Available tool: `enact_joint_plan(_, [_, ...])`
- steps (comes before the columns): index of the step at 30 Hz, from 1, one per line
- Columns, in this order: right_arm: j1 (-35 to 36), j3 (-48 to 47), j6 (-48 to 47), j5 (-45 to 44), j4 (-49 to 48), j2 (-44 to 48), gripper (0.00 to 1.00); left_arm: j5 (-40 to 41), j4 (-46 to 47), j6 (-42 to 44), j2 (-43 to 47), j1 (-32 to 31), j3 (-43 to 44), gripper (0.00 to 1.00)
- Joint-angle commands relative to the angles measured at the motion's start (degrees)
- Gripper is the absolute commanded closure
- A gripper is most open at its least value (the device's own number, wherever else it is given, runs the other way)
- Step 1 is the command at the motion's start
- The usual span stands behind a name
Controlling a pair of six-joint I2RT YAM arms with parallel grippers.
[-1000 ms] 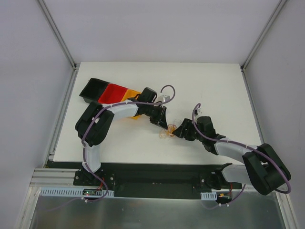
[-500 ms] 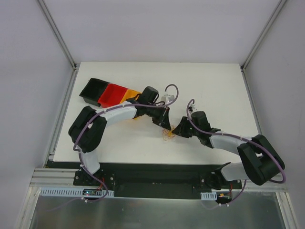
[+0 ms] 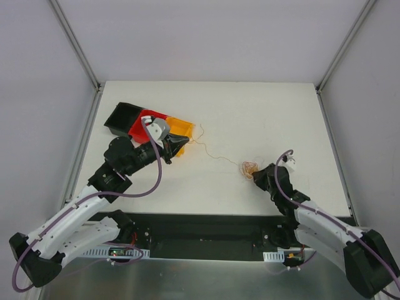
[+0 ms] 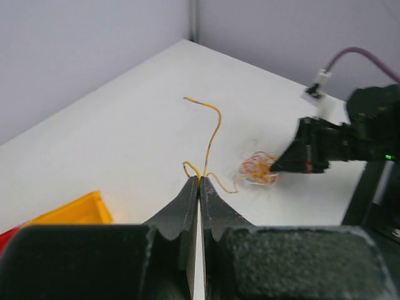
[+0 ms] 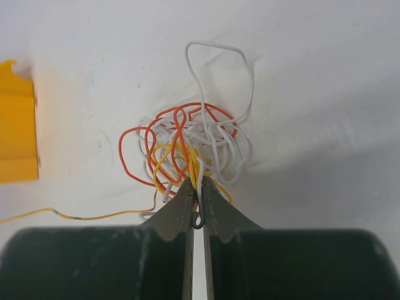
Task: Untangle the cables
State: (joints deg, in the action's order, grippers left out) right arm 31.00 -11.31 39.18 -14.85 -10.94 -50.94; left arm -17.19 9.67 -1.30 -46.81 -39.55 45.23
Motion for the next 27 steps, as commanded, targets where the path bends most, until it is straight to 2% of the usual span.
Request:
enact_joint_plan(1, [0.3, 4.6, 9.0, -13.5, 4.3, 9.3, 0.99, 13.6, 2.3, 5.5, 2.3, 0.8, -1.9, 1.0])
enact_joint_plan(7, [0.4, 10.6, 17.2, -22.1, 10.7, 24.8, 0.93, 30.0, 2.1, 6.0, 9.4, 2.5, -4.0, 1.0])
enact_joint_plan(11, [0.4, 11.0, 17.1, -22.6, 11.8, 27.4, 0.84, 31.9, 4.0, 7.1, 12.9, 3.7, -5.8, 1.0])
enact_joint_plan(14, [0.4, 10.7, 15.2, -21.5, 9.6, 24.3, 0.76, 28.9, 3.3, 6.7, 12.7, 3.9, -5.1, 1.0])
enact_joint_plan(19, [0.4, 6.4, 11.6, -19.3, 8.0, 16.1, 0.7, 15.8, 3.0, 6.0, 11.5, 3.9, -4.0, 1.0])
enact_joint_plan(21, [0.4, 5.6, 6.9, -16.3, 4.4, 13.9, 0.65, 10.1, 3.0, 5.6, 10.9, 3.9, -3.4, 1.0])
enact_joint_plan(23, [0.3, 3.5, 0.8, -11.5, 2.1, 12.2, 0.57, 4.2, 2.6, 5.4, 10.2, 3.9, -2.5, 1.0])
enact_joint_plan(24, [0.4, 2.4, -3.9, -7.6, -0.3, 11.0, 0.49, 1.8, 2.5, 5.2, 9.9, 3.9, -2.2, 1.0])
enact_joint_plan(25, [0.4, 1.0, -8.4, -2.6, -3.6, 9.1, 0.41, -0.1, 2.5, 4.6, 9.5, 3.9, -1.7, 1.0])
enact_joint_plan(27, [0.8, -4.2, -20.8, 11.2, -5.3, 4.6, 0.37, -4.1, 2.2, 3.9, 9.0, 3.9, -0.9, 1.0])
